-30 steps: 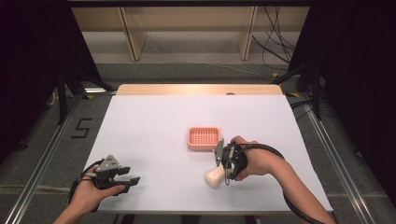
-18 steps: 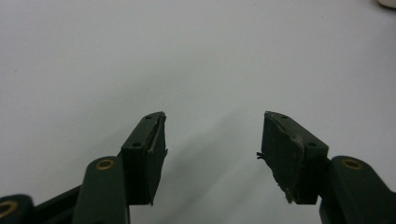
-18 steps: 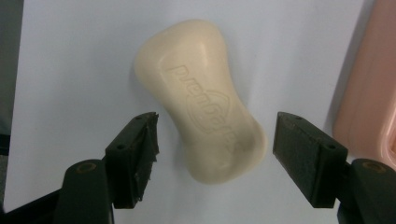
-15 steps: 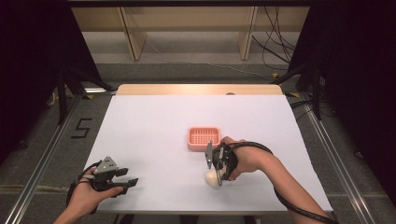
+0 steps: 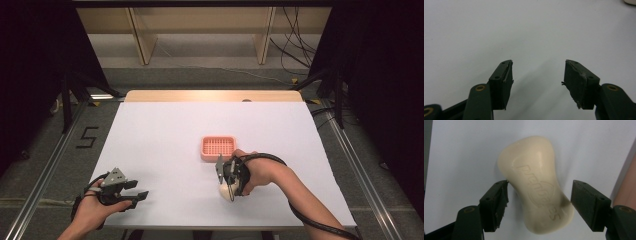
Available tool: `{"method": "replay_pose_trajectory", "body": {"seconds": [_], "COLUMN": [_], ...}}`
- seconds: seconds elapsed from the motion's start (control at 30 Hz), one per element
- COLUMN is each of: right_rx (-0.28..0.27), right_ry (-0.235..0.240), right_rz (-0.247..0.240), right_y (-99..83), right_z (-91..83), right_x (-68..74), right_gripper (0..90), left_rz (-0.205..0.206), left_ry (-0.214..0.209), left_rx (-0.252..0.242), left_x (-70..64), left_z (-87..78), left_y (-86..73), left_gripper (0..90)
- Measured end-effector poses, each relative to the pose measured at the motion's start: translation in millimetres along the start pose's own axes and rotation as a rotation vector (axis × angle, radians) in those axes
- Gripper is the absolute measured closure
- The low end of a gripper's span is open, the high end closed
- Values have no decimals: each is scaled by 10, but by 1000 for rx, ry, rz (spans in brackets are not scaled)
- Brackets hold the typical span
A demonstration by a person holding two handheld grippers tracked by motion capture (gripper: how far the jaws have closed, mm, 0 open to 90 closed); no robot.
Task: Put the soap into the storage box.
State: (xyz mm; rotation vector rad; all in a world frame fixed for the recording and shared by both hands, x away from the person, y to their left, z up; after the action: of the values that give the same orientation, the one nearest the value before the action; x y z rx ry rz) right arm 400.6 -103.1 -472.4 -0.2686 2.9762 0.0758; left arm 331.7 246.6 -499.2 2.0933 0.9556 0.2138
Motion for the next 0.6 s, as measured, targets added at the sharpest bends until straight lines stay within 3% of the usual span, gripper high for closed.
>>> {"method": "replay_pose_trajectory", "body": {"seconds": [0.07,0.13,0.2,0.3,0.47,0.5,0.6], "right_rx": [-8,-5,3,-9,1,-5,-2], "right_ry": [-3,7,7,9,24,19,41], "right_rz": [-20,-2,-10,-38,-24,-45,-9], "right_y": [1,-2,-3,0,-1,1,1], "right_z": [11,26,45,80,109,115,120], "right_x": [-14,-5,-8,-27,-11,-27,-9], "right_gripper": [307,308,311,324,374,388,428], "left_rz": [2,6,2,-1,15,16,16], "left_ry": [1,20,2,12,-1,-1,-1], "left_rx": [5,14,9,15,17,17,16], "left_x": [1,10,-1,1,-1,-1,0], "left_z": [-2,1,0,1,-3,-3,-1], "left_y": [-1,-6,-2,-4,1,1,0], "left_gripper": [396,396,397,396,396,397,397]}}
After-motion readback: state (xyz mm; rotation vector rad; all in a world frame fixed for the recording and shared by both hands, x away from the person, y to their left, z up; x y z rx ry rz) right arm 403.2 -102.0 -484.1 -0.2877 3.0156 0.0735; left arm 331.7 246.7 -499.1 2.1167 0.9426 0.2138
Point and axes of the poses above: each handheld gripper's, and its own axes: z roughly forward along the jaws, y roughly out of its top, x roughly to its left, the point moved 3 cm from there along z, roughly forward along the jaws, and after that the axes turned 6 degrees about -y, right-handed, at the moved point
